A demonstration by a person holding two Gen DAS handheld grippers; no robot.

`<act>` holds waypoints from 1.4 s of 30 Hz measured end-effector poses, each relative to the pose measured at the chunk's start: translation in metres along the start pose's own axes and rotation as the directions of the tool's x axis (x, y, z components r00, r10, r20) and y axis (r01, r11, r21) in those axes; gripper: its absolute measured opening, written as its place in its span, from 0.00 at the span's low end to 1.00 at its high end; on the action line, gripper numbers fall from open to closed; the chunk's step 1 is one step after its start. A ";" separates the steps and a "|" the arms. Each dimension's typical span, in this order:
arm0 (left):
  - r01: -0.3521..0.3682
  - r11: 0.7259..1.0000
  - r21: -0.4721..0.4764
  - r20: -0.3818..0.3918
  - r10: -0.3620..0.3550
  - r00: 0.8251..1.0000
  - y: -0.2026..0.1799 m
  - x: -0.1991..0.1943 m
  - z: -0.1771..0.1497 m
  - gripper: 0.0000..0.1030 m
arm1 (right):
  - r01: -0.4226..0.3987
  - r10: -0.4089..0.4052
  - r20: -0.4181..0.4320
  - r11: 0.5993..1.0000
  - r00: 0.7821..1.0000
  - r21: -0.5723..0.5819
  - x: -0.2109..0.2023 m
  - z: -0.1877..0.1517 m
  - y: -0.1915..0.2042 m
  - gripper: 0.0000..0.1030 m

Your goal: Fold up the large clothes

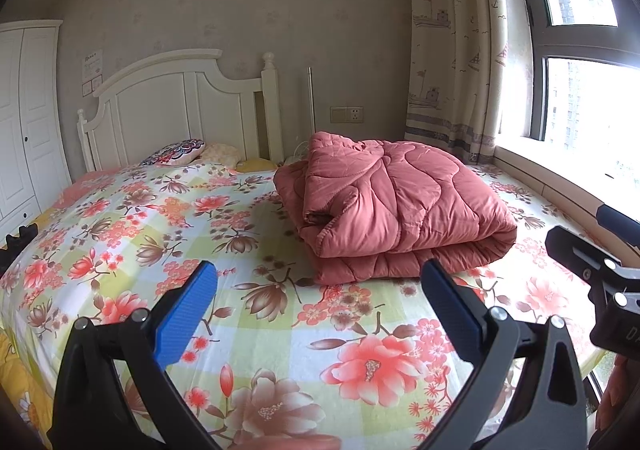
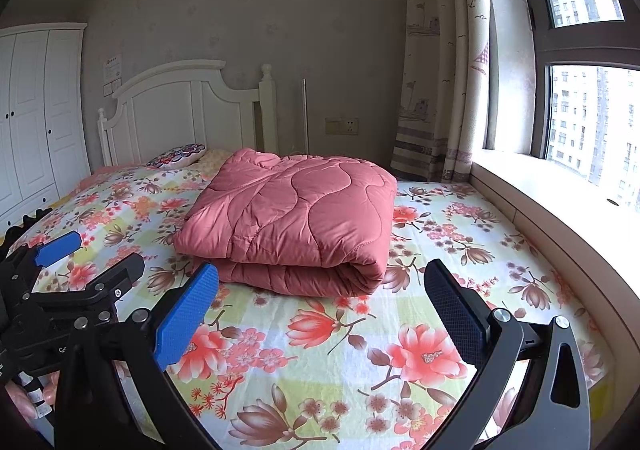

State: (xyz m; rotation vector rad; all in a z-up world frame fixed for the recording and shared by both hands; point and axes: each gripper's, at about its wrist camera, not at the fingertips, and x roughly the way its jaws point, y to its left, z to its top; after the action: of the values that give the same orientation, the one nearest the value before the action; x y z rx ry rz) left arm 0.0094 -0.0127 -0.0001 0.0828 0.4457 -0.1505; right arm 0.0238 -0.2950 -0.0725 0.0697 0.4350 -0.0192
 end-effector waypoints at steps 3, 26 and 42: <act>0.001 1.000 0.005 -0.003 -0.001 1.000 0.000 0.000 -0.001 0.98 | 0.000 0.000 -0.001 1.000 1.000 0.001 0.000 0.000 0.000 0.96; -0.001 1.000 0.010 -0.014 0.002 1.000 0.005 0.003 -0.008 0.98 | -0.002 0.002 -0.006 1.000 1.000 -0.001 0.001 -0.002 0.002 0.96; 0.006 1.000 0.017 -0.010 -0.006 1.000 0.005 0.004 -0.011 0.98 | -0.001 0.001 -0.020 1.000 1.000 0.002 0.004 -0.007 0.007 0.96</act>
State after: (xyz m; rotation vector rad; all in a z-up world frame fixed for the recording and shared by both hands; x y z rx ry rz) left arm 0.0094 -0.0068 -0.0115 0.0993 0.4549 -0.1601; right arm 0.0246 -0.2873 -0.0796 0.0726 0.4551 -0.0180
